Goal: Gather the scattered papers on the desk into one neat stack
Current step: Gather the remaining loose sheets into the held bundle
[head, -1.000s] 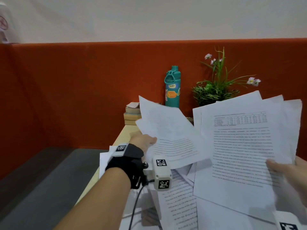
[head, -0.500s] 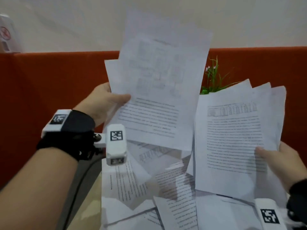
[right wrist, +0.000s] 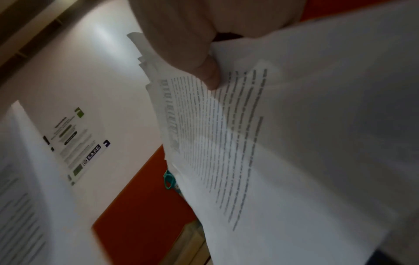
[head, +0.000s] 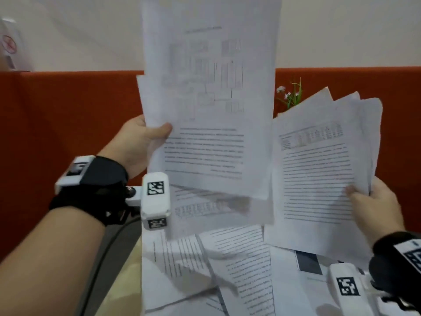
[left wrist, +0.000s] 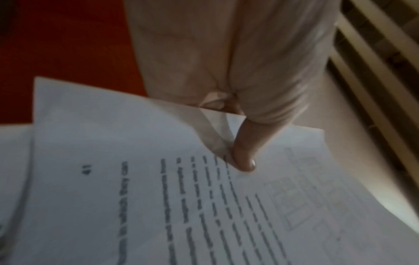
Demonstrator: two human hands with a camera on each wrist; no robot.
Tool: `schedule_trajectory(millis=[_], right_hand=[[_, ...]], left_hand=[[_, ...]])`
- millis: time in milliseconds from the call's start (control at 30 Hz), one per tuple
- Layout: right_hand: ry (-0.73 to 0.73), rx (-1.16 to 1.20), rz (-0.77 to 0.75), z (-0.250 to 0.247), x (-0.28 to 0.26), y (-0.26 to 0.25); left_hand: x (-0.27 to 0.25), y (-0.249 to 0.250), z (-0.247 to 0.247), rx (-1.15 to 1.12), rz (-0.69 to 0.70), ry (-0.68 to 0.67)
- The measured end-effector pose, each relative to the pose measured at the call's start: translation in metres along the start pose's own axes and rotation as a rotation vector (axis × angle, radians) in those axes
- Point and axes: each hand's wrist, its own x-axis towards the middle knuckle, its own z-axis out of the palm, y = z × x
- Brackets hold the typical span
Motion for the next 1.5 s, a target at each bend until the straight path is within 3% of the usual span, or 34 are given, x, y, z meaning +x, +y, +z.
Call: schedule_trajectory(millis=[233, 400, 567, 667, 767, 833, 933, 1033, 1167, 1267, 1367, 1500], right_hand=[[-0.314, 0.519, 0.144, 0.026, -0.013, -0.014], [-0.428, 0.453, 0.09, 0.032, -0.028, -0.025], [-0.396, 0.319, 0.157, 0.034, -0.034, -0.032], [-0.455, 0.482, 0.23, 0.031, -0.035, -0.033], [-0.509, 0.42, 0.061, 0.041, -0.035, -0.028], [-0.507, 0.423, 0.1, 0.046, -0.033, -0.023], [-0.586, 0.446, 0.167, 0.051, -0.029, -0.019], [-0.637, 0.186, 0.24, 0.045, -0.024, -0.015], [-0.406, -0.529, 0.295, -0.002, 0.007, 0.018], [-0.602, -0.935, 0.47, -0.025, 0.006, 0.032], [-0.679, -1.097, 0.499, -0.027, 0.0, 0.036], [-0.574, -1.087, 0.441, -0.022, -0.003, 0.032]], left_hand=[[-0.006, -0.079, 0.053, -0.002, -0.27, 0.072], [-0.004, -0.103, 0.074, -0.064, -0.41, 0.071], [-0.002, -0.113, 0.084, 0.03, -0.415, 0.058], [-0.004, -0.106, 0.078, 0.069, -0.291, 0.157], [-0.01, -0.094, 0.073, -0.061, -0.341, -0.032], [-0.017, -0.093, 0.067, -0.064, -0.424, -0.138], [-0.025, -0.101, 0.061, 0.062, -0.453, -0.129], [-0.029, -0.105, 0.054, 0.088, -0.44, -0.054], [-0.025, -0.107, 0.02, 0.116, -0.437, 0.05], [-0.028, -0.109, 0.008, 0.153, -0.492, 0.077], [-0.033, -0.113, 0.013, 0.154, -0.537, 0.082], [-0.035, -0.115, 0.016, 0.154, -0.551, 0.092]])
